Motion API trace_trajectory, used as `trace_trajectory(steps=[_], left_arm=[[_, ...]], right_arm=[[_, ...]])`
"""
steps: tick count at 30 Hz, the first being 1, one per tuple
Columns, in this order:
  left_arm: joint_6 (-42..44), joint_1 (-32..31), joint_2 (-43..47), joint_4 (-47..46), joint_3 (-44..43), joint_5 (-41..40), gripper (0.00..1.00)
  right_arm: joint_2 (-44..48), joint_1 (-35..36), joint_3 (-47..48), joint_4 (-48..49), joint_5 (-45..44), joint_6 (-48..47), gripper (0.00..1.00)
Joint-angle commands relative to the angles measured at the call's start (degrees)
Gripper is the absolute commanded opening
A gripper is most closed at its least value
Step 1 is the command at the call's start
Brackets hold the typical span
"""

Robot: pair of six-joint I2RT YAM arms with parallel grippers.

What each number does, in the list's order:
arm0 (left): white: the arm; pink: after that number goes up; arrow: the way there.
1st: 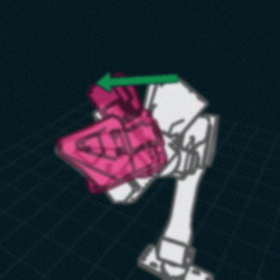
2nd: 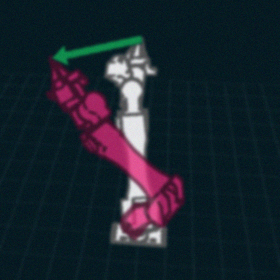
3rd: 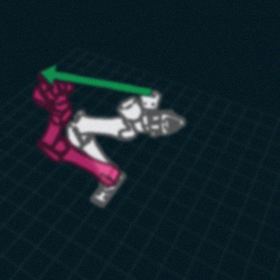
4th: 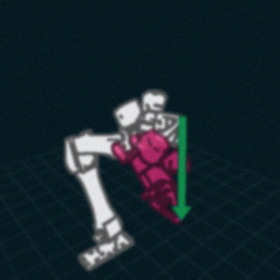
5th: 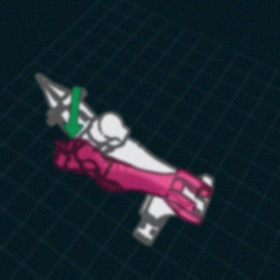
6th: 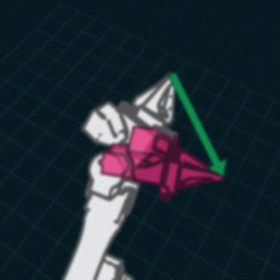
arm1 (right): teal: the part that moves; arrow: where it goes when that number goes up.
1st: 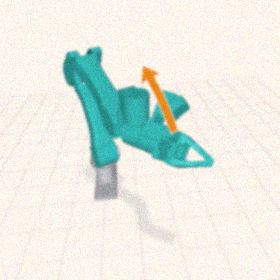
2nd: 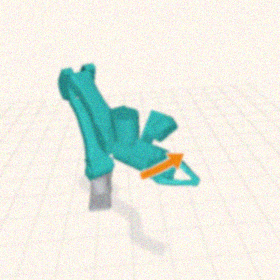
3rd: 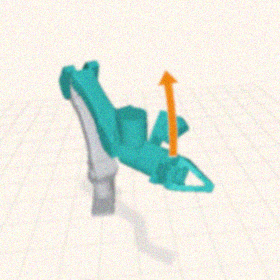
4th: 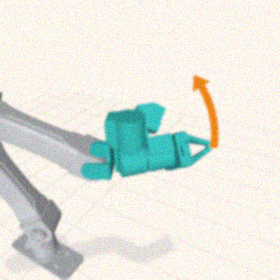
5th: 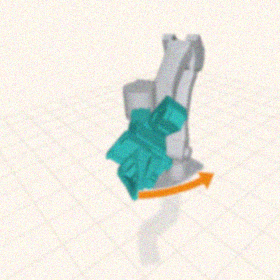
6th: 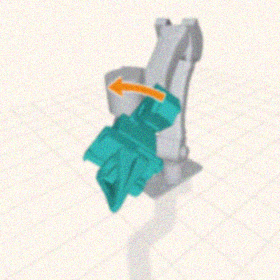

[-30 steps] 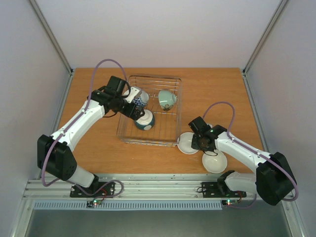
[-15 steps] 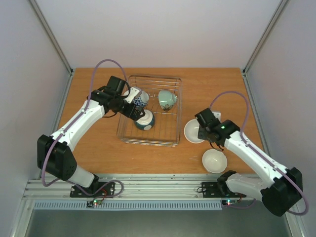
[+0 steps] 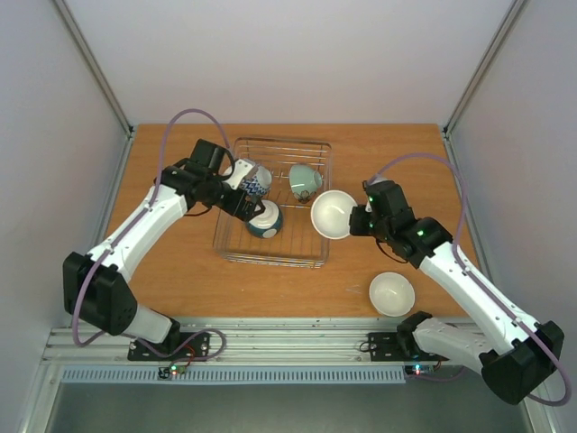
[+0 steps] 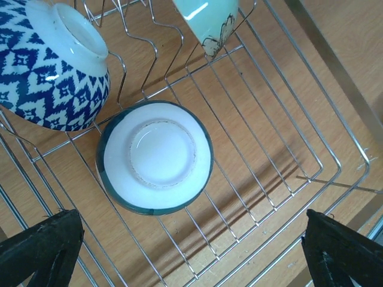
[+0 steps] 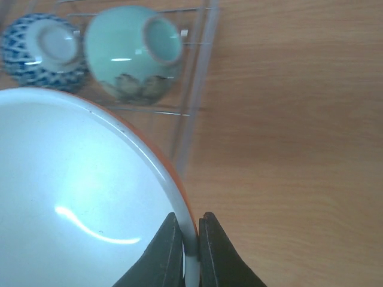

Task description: Load the bowls into the dish rack

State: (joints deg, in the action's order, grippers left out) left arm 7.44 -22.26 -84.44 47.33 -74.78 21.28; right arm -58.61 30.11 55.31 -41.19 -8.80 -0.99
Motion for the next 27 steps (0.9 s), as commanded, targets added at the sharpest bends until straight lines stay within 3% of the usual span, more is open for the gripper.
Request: trace_trajectory(steps=[1,17,27], left_arm=[[-0.2,0.9,4.0,-2.0,1.3,4.8,0.99],[-3.3,8.9,4.9,-4.2,3.4,32.6,0.99],[-5.5,9.2,3.9,-7.7,5.4,42.5,0.99]], right_arm=[[-2.4,-0.3,0.3,11.7,14.1,-0.7,0.01],[-14.5,-0.3,-4.9,40.8,36.6,7.2,0.01],[-20.4,-0.3,-5.2,49.6,39.7,10.2,0.01]])
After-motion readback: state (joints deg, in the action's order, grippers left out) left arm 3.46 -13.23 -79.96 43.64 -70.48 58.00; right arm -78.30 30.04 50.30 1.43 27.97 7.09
